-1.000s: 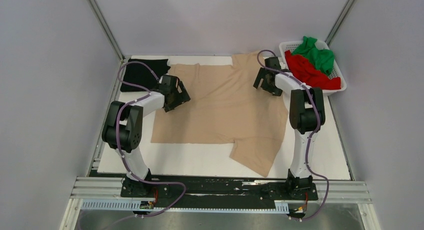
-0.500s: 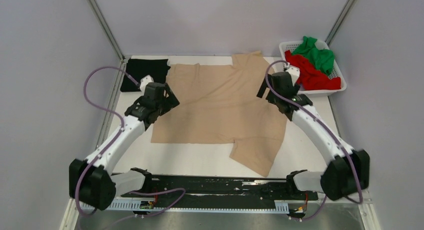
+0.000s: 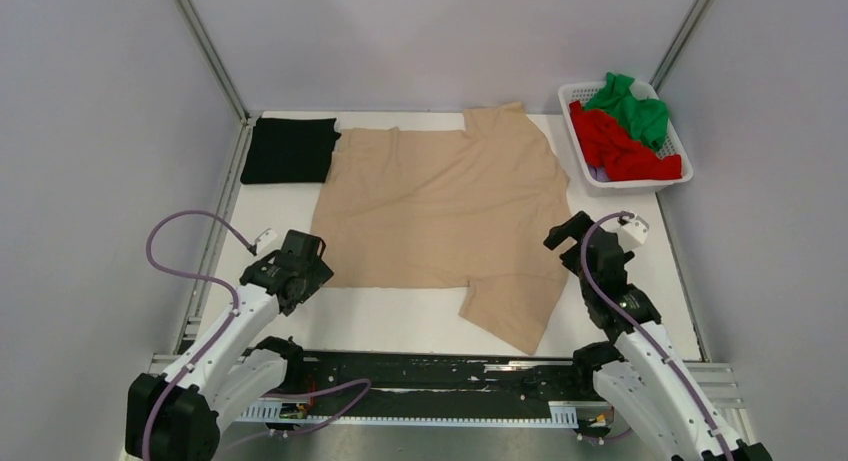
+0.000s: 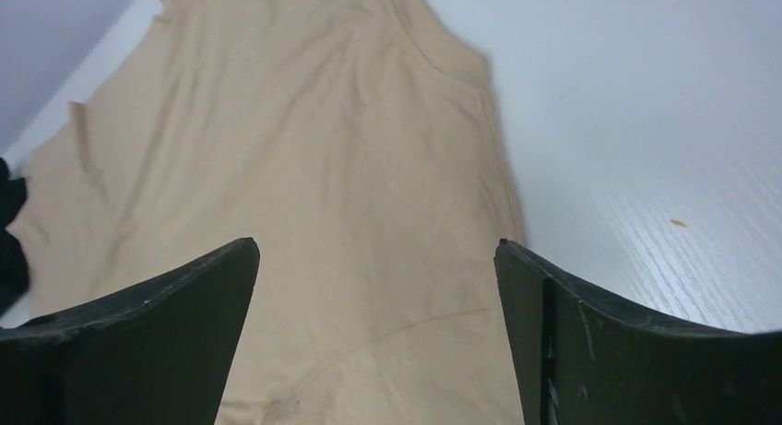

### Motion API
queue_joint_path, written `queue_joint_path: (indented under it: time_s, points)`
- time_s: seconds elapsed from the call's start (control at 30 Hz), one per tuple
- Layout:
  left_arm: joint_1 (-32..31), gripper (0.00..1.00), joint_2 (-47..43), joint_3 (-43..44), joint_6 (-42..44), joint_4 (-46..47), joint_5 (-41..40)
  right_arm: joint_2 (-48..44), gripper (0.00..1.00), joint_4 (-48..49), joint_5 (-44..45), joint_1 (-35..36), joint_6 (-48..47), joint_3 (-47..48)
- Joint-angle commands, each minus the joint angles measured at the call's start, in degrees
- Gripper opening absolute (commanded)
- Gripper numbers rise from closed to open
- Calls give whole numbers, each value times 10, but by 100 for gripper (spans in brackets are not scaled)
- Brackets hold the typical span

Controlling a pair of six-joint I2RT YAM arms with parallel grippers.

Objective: Fold and stack the t-shirts
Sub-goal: Grab the side of the flattened tshirt closest away from the robot with both arms

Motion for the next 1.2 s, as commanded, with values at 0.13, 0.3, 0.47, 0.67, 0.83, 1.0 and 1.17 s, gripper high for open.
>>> queue_joint_path:
  time_s: [0.13,0.3,0.47,0.67,0.83,1.0,1.17]
  points:
    - [38,79,71,-23,-59,123,7,-69,100,63,14,1,-6,-14]
    - [60,70,137,-13,-53,154,14,-64,100,64,20,1,-9,-19]
    - [69,65,190,-4,-48,193,17,-47,100,64,20,1,-15,-13]
    - [74,52,238,21,-24,204,38,-28,100,63,26,1,-23,-9]
    - [74,35,253,22,-22,203,47,-22,100,63,34,1,-22,-9]
    - [74,11,243,21,-24,191,47,-11,100,64,30,1,-27,-6]
    - [74,0,208,19,-22,167,46,17,100,32,-9,2,-36,23]
